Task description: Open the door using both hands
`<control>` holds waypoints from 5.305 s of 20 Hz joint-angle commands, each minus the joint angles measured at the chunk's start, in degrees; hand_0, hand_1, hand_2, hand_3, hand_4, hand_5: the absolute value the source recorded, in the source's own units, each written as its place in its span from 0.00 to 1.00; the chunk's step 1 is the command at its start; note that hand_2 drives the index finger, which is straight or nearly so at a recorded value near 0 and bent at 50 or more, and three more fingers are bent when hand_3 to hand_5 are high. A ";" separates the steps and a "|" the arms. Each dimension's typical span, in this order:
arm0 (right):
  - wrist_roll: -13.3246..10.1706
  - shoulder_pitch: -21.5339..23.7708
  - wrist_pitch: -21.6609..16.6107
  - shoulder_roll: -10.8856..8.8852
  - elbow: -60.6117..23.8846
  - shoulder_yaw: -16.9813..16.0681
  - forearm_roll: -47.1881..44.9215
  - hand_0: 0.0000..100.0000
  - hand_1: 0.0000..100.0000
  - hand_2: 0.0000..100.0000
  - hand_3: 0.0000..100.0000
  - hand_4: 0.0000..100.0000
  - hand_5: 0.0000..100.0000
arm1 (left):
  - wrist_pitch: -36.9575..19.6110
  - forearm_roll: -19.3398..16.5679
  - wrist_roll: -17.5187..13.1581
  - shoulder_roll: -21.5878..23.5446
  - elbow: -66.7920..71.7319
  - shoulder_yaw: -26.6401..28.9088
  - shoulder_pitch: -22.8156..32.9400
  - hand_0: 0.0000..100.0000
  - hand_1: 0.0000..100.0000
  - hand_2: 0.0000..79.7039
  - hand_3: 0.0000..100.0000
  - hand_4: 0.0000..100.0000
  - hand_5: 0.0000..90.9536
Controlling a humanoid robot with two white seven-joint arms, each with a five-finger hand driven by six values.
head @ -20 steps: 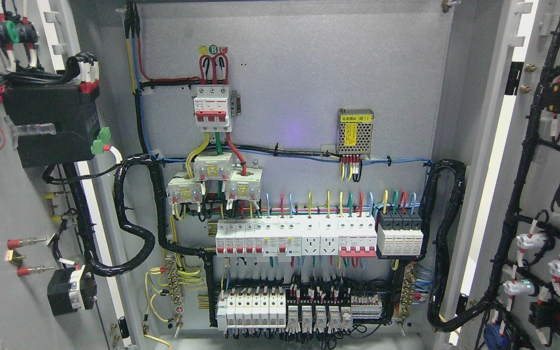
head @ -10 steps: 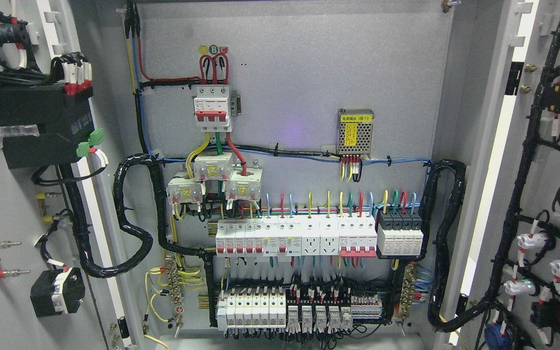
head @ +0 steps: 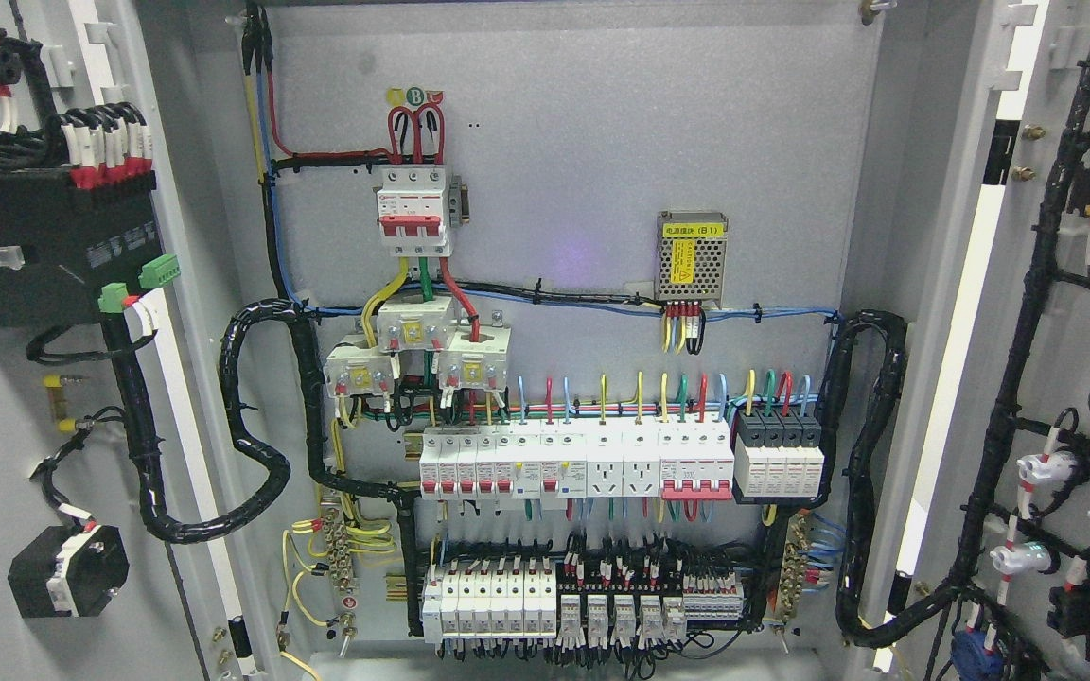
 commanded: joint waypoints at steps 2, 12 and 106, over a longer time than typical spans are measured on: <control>0.07 0.10 -2.35 -0.26 0.95 -1.80 -1.00 0.11 0.00 0.00 0.00 0.00 0.00 | -22.92 2.45 0.03 2.23 2.68 7.26 -0.36 0.00 0.00 0.00 0.00 0.03 0.00; 0.07 0.72 -2.35 -0.34 1.92 -2.68 -0.92 0.11 0.00 0.00 0.00 0.00 0.00 | -18.09 7.46 0.11 6.63 8.84 11.30 -3.70 0.00 0.00 0.00 0.00 0.03 0.00; -0.10 -4.46 -10.35 0.97 -0.64 17.69 6.54 0.11 0.00 0.00 0.00 0.00 0.00 | 1.87 5.62 0.99 18.14 8.84 -4.15 1.39 0.00 0.00 0.00 0.00 0.03 0.00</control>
